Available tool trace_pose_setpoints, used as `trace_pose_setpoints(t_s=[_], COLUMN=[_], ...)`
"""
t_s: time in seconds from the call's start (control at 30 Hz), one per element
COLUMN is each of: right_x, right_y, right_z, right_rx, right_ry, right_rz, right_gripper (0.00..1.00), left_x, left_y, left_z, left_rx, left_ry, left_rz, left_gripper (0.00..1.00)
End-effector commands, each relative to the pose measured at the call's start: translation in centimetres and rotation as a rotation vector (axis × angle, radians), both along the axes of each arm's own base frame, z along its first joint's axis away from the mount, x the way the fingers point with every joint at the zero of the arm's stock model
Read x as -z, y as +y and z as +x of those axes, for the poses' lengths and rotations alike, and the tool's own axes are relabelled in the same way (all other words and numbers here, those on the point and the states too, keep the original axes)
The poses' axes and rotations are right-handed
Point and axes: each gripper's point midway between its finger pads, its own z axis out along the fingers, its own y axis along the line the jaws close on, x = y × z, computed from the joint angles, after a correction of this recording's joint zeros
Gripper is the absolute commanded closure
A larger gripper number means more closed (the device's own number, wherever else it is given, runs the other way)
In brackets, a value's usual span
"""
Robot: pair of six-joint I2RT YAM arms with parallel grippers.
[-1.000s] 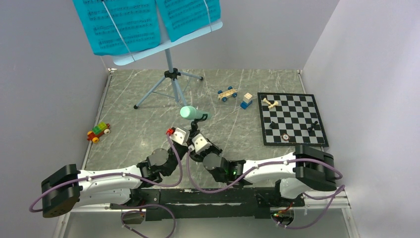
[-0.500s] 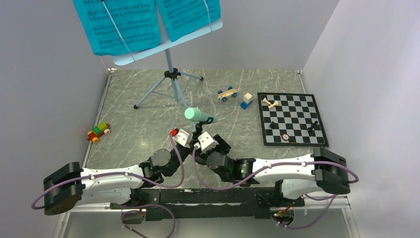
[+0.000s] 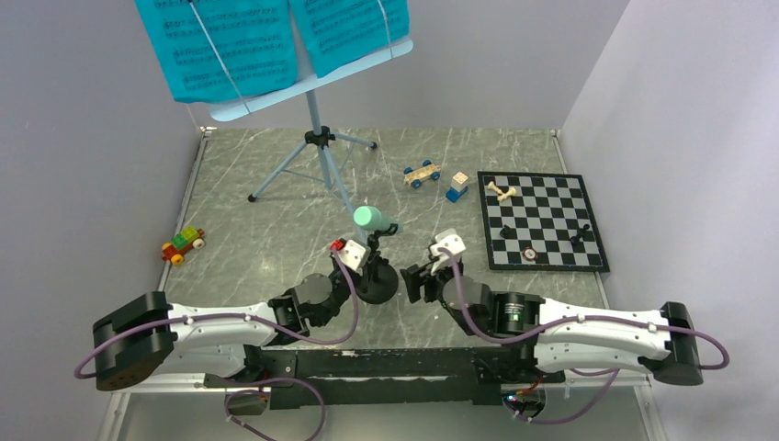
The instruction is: Pack up the instrument practice props
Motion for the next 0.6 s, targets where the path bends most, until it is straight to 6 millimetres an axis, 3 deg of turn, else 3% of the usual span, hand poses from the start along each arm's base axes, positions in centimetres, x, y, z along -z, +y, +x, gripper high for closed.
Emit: trace_pose_setpoints(t_s=[0.0, 0.07, 0.17, 0.3, 0.43, 0.57], right_x=[0.8, 0.9, 0.9, 0.7, 0.6, 0.8], right_y=[-0.6, -1.0, -1.4, -1.7, -2.0, -2.3], right_z=[-0.5, -0.3, 0.0, 0.3, 0.7, 1.4], right_rx=[0.005, 0.023, 0.041, 0.053, 0.059, 0.055], right_ry=[0.089, 0.094, 0.095, 0.105, 0.127, 0.16], right_rz=[0.087, 0.075, 0.075, 0.096, 0.123, 0.171], right_gripper=[0.27, 0.27, 0.26, 0.26, 0.25, 0.25], left_x=[3.5, 3.2, 2.5, 1.1, -0.7, -2.7], left_y=[0.2, 0.0, -0.1, 0.2, 0.6, 1.5], left_z=[-0.1, -0.1, -0.3, -0.5, -1.0, -1.4], left_rx=[-0.002, 0.007, 0.016, 0.019, 0.037, 0.043], left_ry=[0.06, 0.057, 0.051, 0.049, 0.033, -0.003], left_rz=[0.141, 0.128, 0.111, 0.069, 0.012, -0.063], left_gripper=[0.98, 0.9, 0.65, 0.44, 0.33, 0.29])
